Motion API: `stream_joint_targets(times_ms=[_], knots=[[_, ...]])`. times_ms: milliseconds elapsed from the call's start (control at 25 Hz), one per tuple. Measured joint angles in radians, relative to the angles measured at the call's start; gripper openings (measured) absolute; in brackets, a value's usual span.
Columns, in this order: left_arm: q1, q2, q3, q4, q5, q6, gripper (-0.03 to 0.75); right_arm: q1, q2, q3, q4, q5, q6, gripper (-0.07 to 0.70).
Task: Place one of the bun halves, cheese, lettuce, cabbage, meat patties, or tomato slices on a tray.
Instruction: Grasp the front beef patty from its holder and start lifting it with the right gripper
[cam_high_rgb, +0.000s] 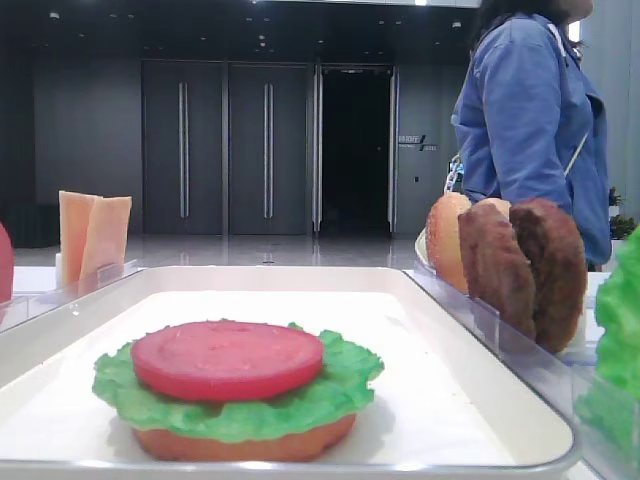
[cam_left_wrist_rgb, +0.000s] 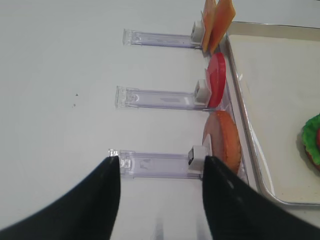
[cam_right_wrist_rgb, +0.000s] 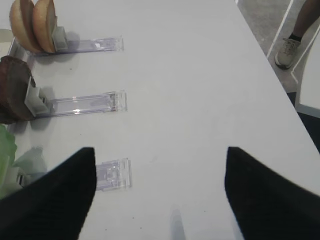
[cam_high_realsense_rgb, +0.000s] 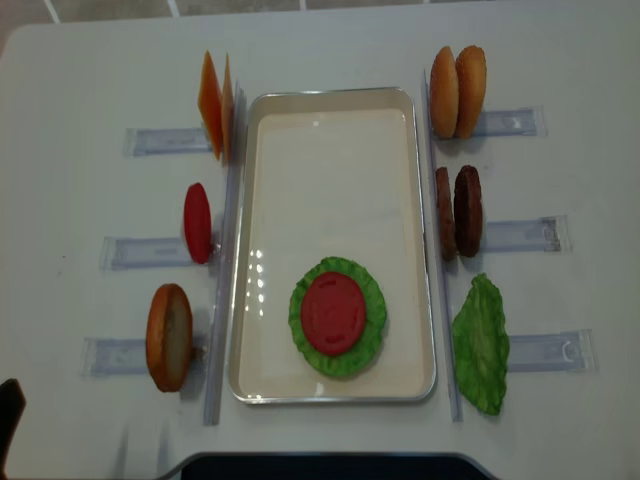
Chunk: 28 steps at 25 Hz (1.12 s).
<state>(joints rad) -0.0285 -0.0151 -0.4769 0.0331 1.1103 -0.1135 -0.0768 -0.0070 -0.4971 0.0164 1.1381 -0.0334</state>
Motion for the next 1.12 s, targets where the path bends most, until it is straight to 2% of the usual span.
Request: stream_joint_targets(times_ms=[680, 880, 1120], knots=[[0.0, 0.0, 0.0, 0.0, 0.0, 0.0, 0.409, 0.0, 0.004, 0.0, 0.0, 0.0, 0.0, 0.536], [0.0, 0.0, 0.0, 0.0, 0.0, 0.0, 0.409, 0.0, 0.094, 0.0, 0.0, 0.0, 0.0, 0.536], [0.0, 0.0, 0.0, 0.0, 0.0, 0.0, 0.409, 0.0, 0.29, 0.0, 0.01, -0.001, -0.002, 0.536]])
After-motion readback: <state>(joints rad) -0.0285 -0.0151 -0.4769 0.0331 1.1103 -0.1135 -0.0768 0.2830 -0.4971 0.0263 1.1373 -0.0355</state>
